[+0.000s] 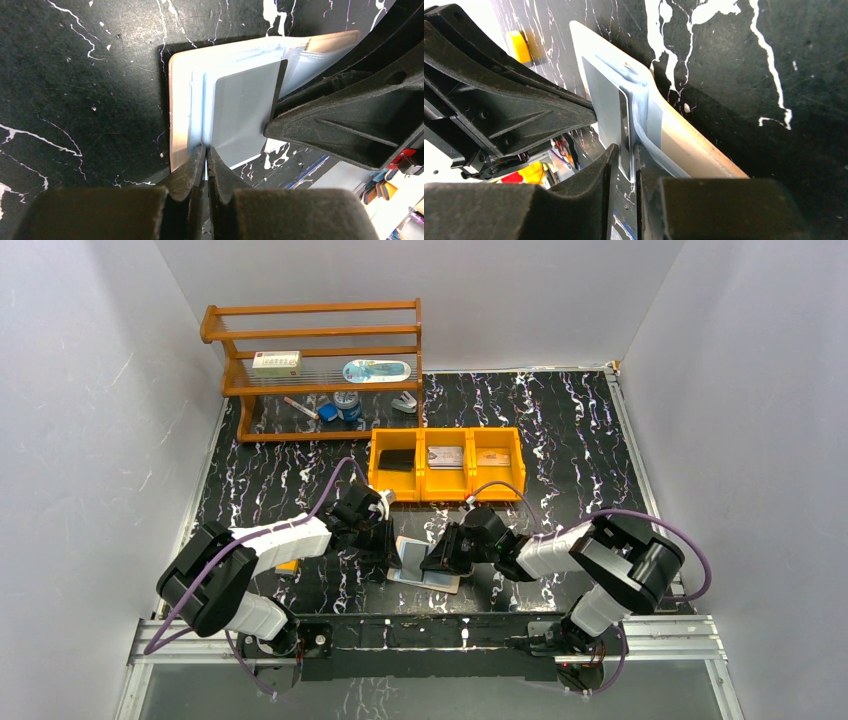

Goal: Take the credit cards out of the card holder

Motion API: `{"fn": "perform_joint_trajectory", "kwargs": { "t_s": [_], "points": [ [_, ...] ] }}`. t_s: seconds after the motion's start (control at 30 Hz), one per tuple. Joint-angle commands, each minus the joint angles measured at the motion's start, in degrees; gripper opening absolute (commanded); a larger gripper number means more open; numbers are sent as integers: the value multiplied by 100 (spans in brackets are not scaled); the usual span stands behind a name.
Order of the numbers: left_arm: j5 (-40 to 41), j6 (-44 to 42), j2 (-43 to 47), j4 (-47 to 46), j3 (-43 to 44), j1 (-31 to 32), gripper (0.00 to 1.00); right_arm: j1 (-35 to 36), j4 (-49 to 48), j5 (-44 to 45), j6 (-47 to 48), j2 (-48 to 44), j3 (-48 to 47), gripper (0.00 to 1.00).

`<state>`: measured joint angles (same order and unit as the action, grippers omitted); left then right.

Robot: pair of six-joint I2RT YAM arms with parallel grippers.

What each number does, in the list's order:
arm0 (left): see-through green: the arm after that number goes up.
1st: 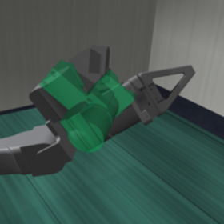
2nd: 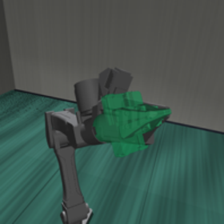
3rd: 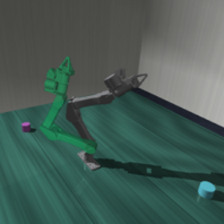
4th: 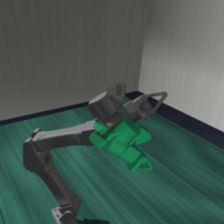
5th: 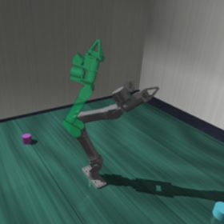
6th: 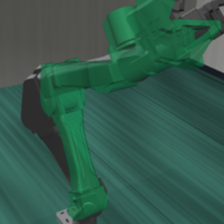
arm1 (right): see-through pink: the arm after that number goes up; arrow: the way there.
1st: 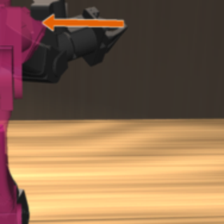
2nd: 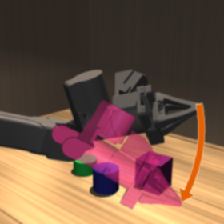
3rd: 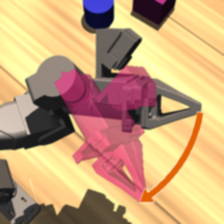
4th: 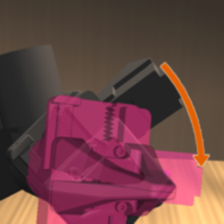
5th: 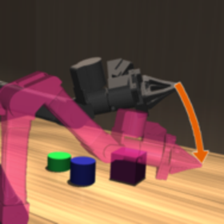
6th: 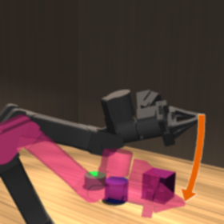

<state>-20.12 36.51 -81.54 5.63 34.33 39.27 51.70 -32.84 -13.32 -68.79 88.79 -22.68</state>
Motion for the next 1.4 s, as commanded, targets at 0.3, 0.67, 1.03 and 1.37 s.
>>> {"fn": "perform_joint_trajectory", "kwargs": {
  "t_s": [0.3, 0.67, 1.03, 1.37],
  "points": [
    [578, -79, -229, 603, -166, 74, 1, 11, 906, 788, 537, -839, -8, 0],
    [628, -88, -317, 650, -104, 73, 0, -492, 826, -126, 632, -1042, 514, 0],
    [582, -128, 559, 899, 338, 80, 32, -512, 715, 214, 209, -830, 544, 3],
    [-79, -38, 602, 352, 613, 123, 51, -512, 830, 218, 294, -759, 489, 6]
  ]
}}
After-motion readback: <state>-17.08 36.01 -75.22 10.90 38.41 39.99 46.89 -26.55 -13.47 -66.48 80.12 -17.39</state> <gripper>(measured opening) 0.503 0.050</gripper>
